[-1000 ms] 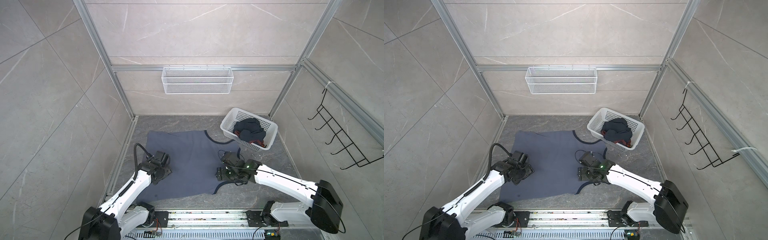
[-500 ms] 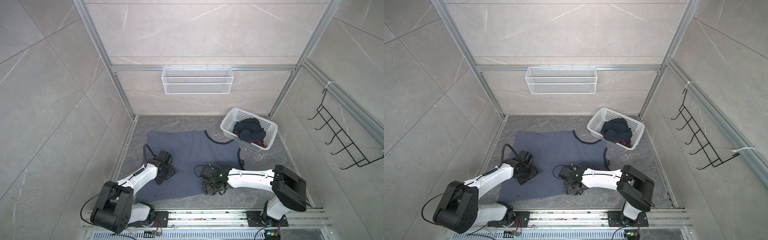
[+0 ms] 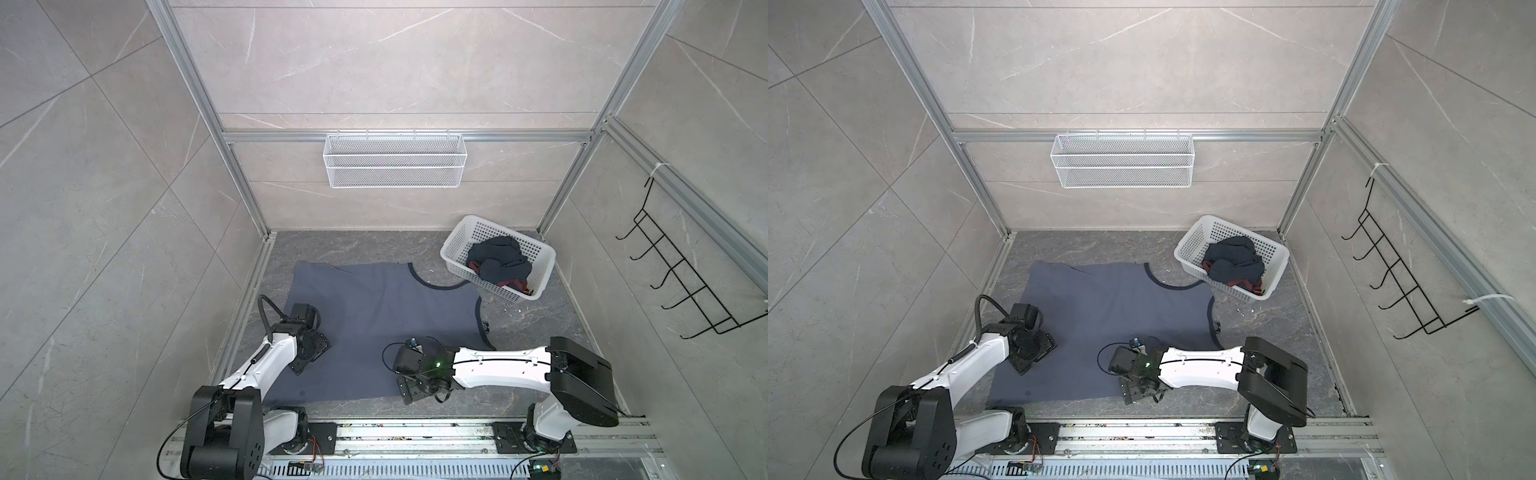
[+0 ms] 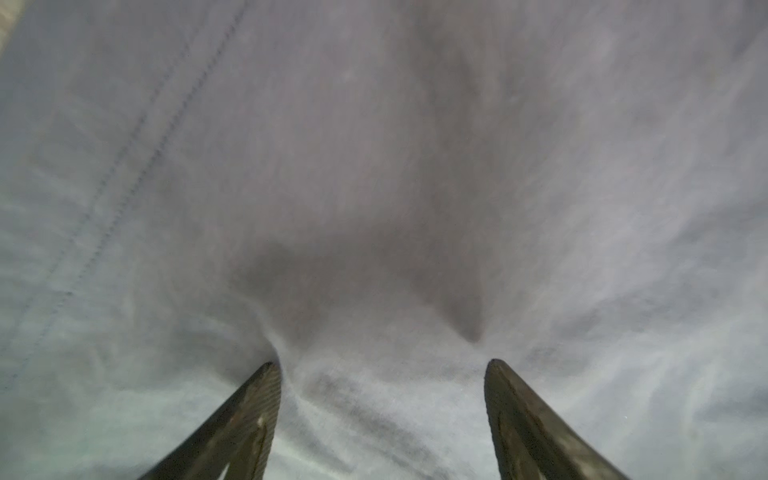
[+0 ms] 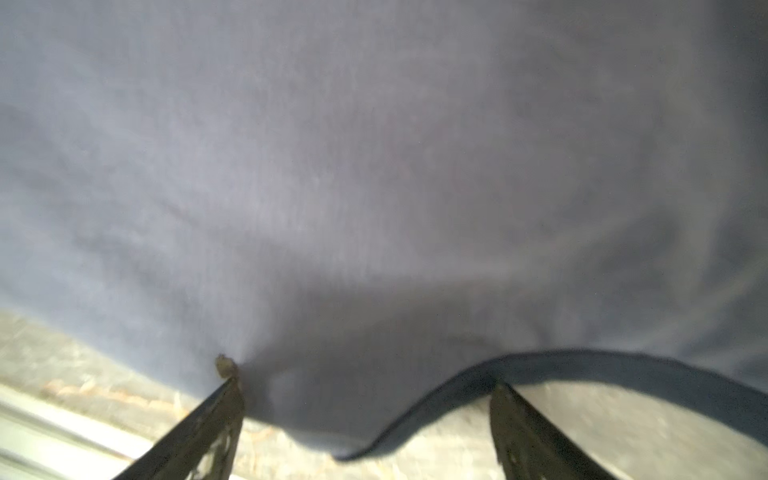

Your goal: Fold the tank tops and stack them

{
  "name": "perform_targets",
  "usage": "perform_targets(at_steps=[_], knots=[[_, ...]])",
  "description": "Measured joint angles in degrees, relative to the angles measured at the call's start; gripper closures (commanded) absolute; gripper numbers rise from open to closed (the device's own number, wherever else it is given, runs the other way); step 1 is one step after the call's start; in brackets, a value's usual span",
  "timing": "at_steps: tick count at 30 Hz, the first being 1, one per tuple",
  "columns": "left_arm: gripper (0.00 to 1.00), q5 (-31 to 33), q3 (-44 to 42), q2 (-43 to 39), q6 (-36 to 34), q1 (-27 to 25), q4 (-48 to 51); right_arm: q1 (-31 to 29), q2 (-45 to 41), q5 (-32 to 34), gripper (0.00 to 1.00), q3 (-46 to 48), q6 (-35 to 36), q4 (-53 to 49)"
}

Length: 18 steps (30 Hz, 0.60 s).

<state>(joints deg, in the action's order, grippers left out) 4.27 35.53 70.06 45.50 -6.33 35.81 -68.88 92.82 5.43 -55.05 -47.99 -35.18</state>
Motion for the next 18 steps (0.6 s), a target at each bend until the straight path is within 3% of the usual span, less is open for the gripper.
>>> perform_targets(at_steps=[2,8,12,18], knots=[[0.20,0.0,4.6,1.1,-0.7,0.0,1.3,2.6,-2.8,0.2,0.07,-1.2,1.2,-1.4],[0.19,1.7,25.2,10.6,-3.4,0.2,1.4,18.4,-5.6,1.2,0.09,-12.2,8.6,-1.0],[0.20,2.7,38.6,21.6,-5.3,2.8,1.0,25.3,-0.1,0.5,0.13,-23.3,13.6,0.7],[0.23,3.7,54.4,37.4,-8.0,8.1,1.9,30.6,13.9,-2.4,0.20,-41.2,19.7,1.1]])
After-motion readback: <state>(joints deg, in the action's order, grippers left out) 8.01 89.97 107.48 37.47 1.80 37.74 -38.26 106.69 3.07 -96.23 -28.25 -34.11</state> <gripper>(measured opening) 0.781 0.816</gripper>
